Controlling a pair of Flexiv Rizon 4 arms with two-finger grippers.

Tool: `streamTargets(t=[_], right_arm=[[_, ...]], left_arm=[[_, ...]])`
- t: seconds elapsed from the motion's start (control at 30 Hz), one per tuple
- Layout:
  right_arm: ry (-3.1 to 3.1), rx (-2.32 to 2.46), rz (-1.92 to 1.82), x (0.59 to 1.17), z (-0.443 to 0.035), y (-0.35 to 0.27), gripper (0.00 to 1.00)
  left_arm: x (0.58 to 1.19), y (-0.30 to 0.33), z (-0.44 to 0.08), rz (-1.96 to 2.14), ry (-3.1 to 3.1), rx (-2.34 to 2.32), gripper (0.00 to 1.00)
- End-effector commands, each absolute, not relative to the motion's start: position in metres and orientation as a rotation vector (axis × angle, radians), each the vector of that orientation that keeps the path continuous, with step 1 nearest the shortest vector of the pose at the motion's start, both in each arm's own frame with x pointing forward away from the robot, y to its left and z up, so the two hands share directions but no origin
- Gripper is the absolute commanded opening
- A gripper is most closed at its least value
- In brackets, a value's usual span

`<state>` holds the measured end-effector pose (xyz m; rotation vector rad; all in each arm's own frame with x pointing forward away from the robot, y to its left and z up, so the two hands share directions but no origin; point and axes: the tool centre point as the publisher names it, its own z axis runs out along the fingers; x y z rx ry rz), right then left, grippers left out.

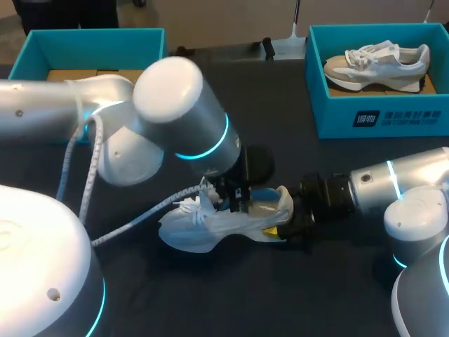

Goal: Take the shoe out of the shoebox, open the shoe tongue, remove and reinsert the insole, then place the shoe into the shoebox

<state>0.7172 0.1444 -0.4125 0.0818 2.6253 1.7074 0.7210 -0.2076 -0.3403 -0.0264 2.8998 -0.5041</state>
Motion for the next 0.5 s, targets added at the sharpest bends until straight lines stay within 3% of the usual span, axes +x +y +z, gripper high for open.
streamTargets(t=[0.03,0.5], right_arm=[[2.628,0.084,1.702,0.717,-0.412,0.145,0.00],[2.628,0.084,1.702,0.717,-0.412,0.145,0.00]], left_arm=[[0.714,-0.193,-0.335,-0.519,2.851,-0.059,0.00],[0.731,-0.230,-0.319,-0.510,2.789,-0.017,0.00]])
